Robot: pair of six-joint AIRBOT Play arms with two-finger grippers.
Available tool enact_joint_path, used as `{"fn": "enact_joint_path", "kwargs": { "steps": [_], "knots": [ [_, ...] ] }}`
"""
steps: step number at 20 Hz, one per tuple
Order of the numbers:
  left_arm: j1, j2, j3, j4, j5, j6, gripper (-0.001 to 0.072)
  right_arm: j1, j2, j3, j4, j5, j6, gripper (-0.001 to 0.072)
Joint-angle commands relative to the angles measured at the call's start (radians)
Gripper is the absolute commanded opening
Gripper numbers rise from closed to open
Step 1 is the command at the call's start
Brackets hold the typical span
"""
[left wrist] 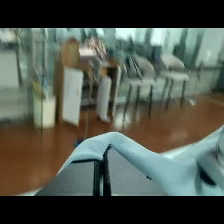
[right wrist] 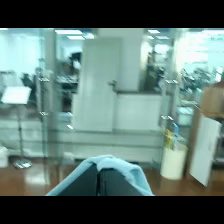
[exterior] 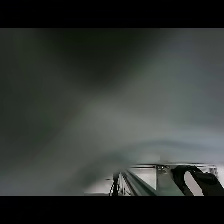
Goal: Fold the shirts.
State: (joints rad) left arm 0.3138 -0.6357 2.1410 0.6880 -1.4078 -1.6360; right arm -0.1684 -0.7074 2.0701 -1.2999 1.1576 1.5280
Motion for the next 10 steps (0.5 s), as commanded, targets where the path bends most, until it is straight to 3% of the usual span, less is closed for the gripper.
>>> {"fn": "enact_joint_path", "kwargs": {
  "steps": [1, 2, 6, 8, 10],
  "knots": [
    [-0.016, 0.014, 0.001, 0.039, -0.323, -0.150, 0.0023, 0.000, 0.023, 0.005, -0.121, 0.249, 0.010, 0.0016],
    [-0.004, 0.015, -0.037, 0.039, -0.411, -0.149, 0.0023, 0.000, -0.002, 0.005, -0.115, 0.320, 0.003, 0.0016],
    [0.044, 0.051, -0.357, 0.020, -0.433, 0.001, 0.0023, 0.000, -0.183, -0.064, 0.013, 0.525, -0.039, 0.0016],
    [0.074, 0.046, -0.570, 0.024, -0.398, 0.092, 0.0023, 0.022, -0.296, -0.135, 0.027, 0.486, -0.055, 0.0016],
    [0.080, 0.031, -0.810, 0.031, -0.276, 0.169, 0.0023, 0.091, -0.432, -0.174, -0.021, 0.405, -0.055, 0.0016]
  ]
}}
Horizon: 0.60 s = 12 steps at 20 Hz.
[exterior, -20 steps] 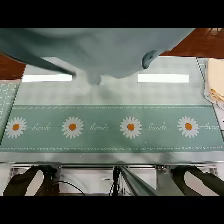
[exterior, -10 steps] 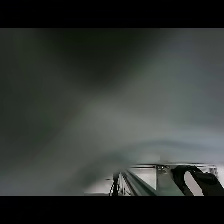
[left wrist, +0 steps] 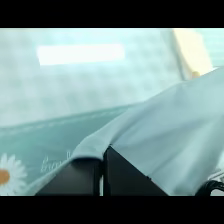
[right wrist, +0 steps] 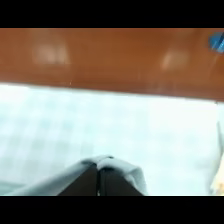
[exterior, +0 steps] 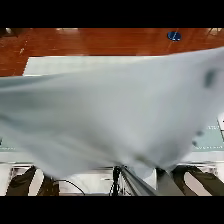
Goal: Fold the shirts.
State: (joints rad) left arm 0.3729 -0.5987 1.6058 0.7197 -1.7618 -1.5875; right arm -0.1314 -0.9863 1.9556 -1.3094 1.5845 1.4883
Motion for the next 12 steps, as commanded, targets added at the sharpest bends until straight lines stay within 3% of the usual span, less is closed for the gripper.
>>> {"fn": "enact_joint_path", "kwargs": {
  "steps": [1, 4, 7, 12],
  "knots": [
    [0.017, -0.029, -0.388, -0.005, 0.159, 0.163, 0.0023, 0.103, -0.233, -0.059, -0.042, -0.060, -0.016, 0.0016],
    [0.001, -0.148, -0.599, -0.009, 0.349, 0.304, 0.0023, 0.225, -0.451, -0.059, -0.169, -0.212, -0.016, 0.0017],
    [0.000, -0.337, -0.637, -0.013, 0.499, 0.425, 0.0024, 0.286, -0.601, -0.059, -0.218, -0.428, -0.014, 0.0017],
    [0.000, -0.639, -0.636, -0.113, 0.639, 0.503, 0.0025, 0.302, -0.757, -0.059, -0.208, -0.670, 0.101, 0.0017]
  ]
}}
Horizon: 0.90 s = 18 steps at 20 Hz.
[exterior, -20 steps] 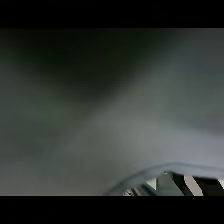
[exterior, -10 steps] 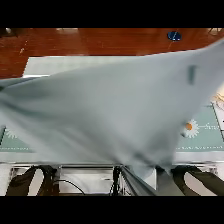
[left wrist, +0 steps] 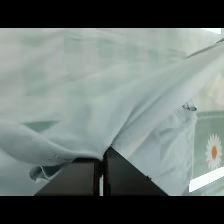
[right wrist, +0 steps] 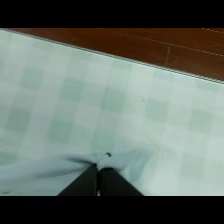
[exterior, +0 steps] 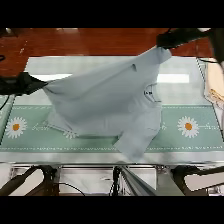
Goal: Fold the shirts.
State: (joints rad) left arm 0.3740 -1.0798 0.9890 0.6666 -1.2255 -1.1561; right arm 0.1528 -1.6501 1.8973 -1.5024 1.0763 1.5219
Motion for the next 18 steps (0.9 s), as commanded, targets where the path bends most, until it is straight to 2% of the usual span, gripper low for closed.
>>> {"fn": "enact_joint_path", "kwargs": {
  "steps": [1, 4, 7, 8, 9, 10, 11, 12, 13, 15, 17, 18],
  "knots": [
    [-0.001, -0.215, -0.019, -0.087, 0.125, 0.071, 0.0024, 0.018, -0.115, -0.001, -0.015, -0.182, 0.076, 0.0017],
    [-0.001, -0.351, -0.019, -0.194, 0.181, 0.097, 0.0025, 0.016, -0.174, -0.001, -0.025, -0.223, 0.075, 0.0018],
    [-0.005, -0.443, -0.019, -0.338, 0.188, 0.224, 0.0026, 0.016, -0.217, -0.001, -0.026, -0.234, 0.075, 0.0019],
    [-0.009, -0.462, -0.019, -0.367, 0.175, 0.253, 0.0038, 0.016, -0.225, -0.001, -0.022, -0.226, 0.076, 0.0019],
    [-0.010, -0.471, -0.019, -0.393, 0.149, 0.283, 0.0120, 0.016, -0.227, 0.000, -0.022, -0.215, 0.076, 0.0033],
    [0.000, -0.473, -0.009, -0.408, 0.114, 0.296, 0.0281, 0.016, -0.220, 0.001, -0.026, -0.199, 0.074, 0.0154],
    [0.026, -0.471, 0.020, -0.409, 0.047, 0.296, 0.0389, 0.016, -0.203, 0.008, -0.047, -0.164, 0.071, 0.0270],
    [0.071, -0.471, 0.067, -0.399, -0.055, 0.296, 0.0391, 0.016, -0.174, 0.022, -0.090, -0.107, 0.068, 0.0349],
    [0.128, -0.470, 0.122, -0.363, -0.148, 0.286, 0.0391, 0.016, -0.135, 0.032, -0.153, -0.031, 0.043, 0.0441],
    [0.262, -0.455, 0.233, -0.117, -0.271, 0.177, 0.0369, 0.011, -0.055, 0.034, -0.303, 0.139, 0.010, 0.0532],
    [0.376, -0.419, 0.262, 0.195, -0.322, 0.038, 0.0372, -0.029, -0.011, 0.032, -0.332, 0.290, 0.011, 0.0541],
    [0.416, -0.407, 0.244, 0.261, -0.333, -0.006, 0.0393, -0.063, -0.001, 0.023, -0.294, 0.342, 0.012, 0.0541]
  ]
}}
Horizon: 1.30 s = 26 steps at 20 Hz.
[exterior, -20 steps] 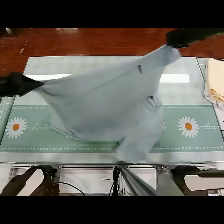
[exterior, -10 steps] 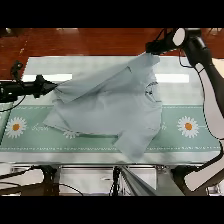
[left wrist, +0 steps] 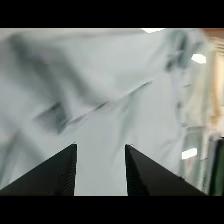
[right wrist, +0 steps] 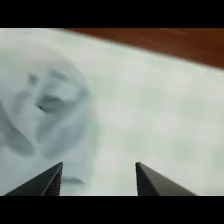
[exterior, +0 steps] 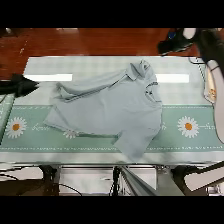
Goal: Fold the shirts.
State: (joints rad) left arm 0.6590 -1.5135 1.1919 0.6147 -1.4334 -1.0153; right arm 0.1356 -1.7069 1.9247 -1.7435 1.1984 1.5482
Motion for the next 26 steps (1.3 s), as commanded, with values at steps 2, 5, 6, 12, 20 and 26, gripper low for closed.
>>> {"fn": "enact_joint_path", "kwargs": {
  "steps": [2, 5, 6, 12, 20, 26],
  "knots": [
    [0.184, 0.031, -0.011, 0.349, -0.154, -0.161, 0.0400, -0.116, 0.061, -0.048, 0.097, 0.261, -0.016, 0.0540],
    [0.190, 0.026, -0.087, 0.448, -0.154, -0.160, 0.0403, -0.189, 0.070, -0.154, 0.227, 0.263, -0.023, 0.0532],
    [0.182, 0.022, -0.108, 0.472, -0.143, -0.161, 0.0462, -0.203, 0.080, -0.201, 0.229, 0.253, -0.033, 0.0531],
    [0.077, -0.061, -0.141, 0.478, -0.118, -0.161, 0.0520, -0.297, 0.189, -0.461, 0.227, 0.166, -0.053, 0.0525],
    [-0.117, -0.158, -0.140, 0.478, 0.010, -0.218, 0.0520, -0.436, 0.351, -0.583, 0.227, 0.160, -0.086, 0.0524],
    [-0.129, -0.167, -0.137, 0.511, 0.018, -0.262, 0.0139, -0.526, 0.503, -0.583, 0.228, 0.168, -0.106, 0.0524]
  ]
}}
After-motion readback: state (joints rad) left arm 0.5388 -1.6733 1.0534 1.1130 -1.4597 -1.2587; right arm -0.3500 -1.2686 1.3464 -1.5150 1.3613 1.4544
